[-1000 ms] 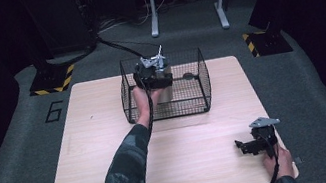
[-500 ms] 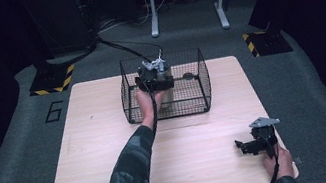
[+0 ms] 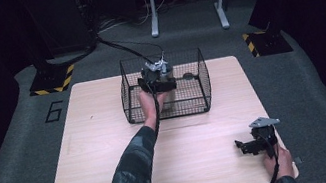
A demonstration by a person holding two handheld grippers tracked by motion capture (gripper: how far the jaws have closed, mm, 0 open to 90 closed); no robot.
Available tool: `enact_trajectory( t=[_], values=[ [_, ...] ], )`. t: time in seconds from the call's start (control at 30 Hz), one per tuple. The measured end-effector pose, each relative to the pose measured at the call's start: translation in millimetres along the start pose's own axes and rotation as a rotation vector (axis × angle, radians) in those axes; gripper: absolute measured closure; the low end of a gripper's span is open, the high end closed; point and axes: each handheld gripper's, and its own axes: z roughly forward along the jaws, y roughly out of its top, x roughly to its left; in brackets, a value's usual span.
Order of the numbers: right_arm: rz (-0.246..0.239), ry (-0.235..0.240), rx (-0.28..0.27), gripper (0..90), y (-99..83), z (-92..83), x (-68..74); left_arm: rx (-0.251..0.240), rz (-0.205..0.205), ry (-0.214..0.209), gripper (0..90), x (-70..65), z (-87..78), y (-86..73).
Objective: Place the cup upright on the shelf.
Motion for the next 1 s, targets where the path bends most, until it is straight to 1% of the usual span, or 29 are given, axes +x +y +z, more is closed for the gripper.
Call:
enact_trajectory(
  t=[0.13, 0.37, 0.47, 0.5, 0.53, 0.67, 0.7, 0.8, 0.9, 0.93, 0.97, 1.0],
  values=[
    [-0.002, 0.0, -0.001, 0.0, 0.0, 0.0, -0.2, 0.014, 0.008, 0.005, 4.1, -1.1, 2.5, -1.7],
    [-0.001, 0.0, 0.0, 0.0, 0.0, 0.0, -0.1, 0.012, -0.001, 0.008, 4.1, -3.7, 4.8, -3.9],
    [-0.001, 0.0, 0.0, 0.0, 0.0, 0.0, 0.0, 0.008, 0.008, 0.01, 4.1, -3.8, 4.5, -4.8],
    [0.001, 0.0, 0.0, 0.0, 0.0, 0.0, 0.1, 0.001, 0.005, 0.016, 4.1, -4.9, 4.1, -6.2],
    [-0.001, 0.0, 0.0, 0.0, 0.0, 0.0, -0.1, 0.0, 0.011, 0.012, 4.1, -5.3, 3.7, -7.5],
    [-0.001, 0.0, 0.0, 0.0, 0.0, 0.0, 0.0, -0.009, 0.038, 0.016, 4.0, -8.5, 0.3, -13.5],
    [-0.001, 0.0, 0.0, 0.0, -0.1, 0.0, 0.0, -0.005, 0.055, 0.018, 4.0, -8.3, -1.5, -15.0],
    [-0.002, 0.0, 0.0, 0.0, -0.1, -0.1, 0.0, -0.015, 0.045, 0.014, 4.0, -6.5, -4.3, -19.4],
    [-0.002, 0.0, 0.0, 0.0, -0.1, 0.0, 0.0, -0.027, 0.048, 0.011, 3.9, -5.1, -5.9, -22.5],
    [-0.003, 0.0, 0.0, 0.0, -0.1, 0.0, -0.1, -0.02, 0.053, 0.008, 3.9, -4.6, -6.9, -22.3],
    [-0.001, 0.0, 0.0, 0.0, -0.1, -0.1, 0.0, -0.021, 0.043, 0.011, 3.9, -5.3, -7.1, -22.4],
    [-0.002, 0.0, 0.0, 0.0, -0.1, 0.0, 0.0, -0.019, 0.043, 0.012, 3.8, -5.2, -7.4, -22.3]
  ],
)
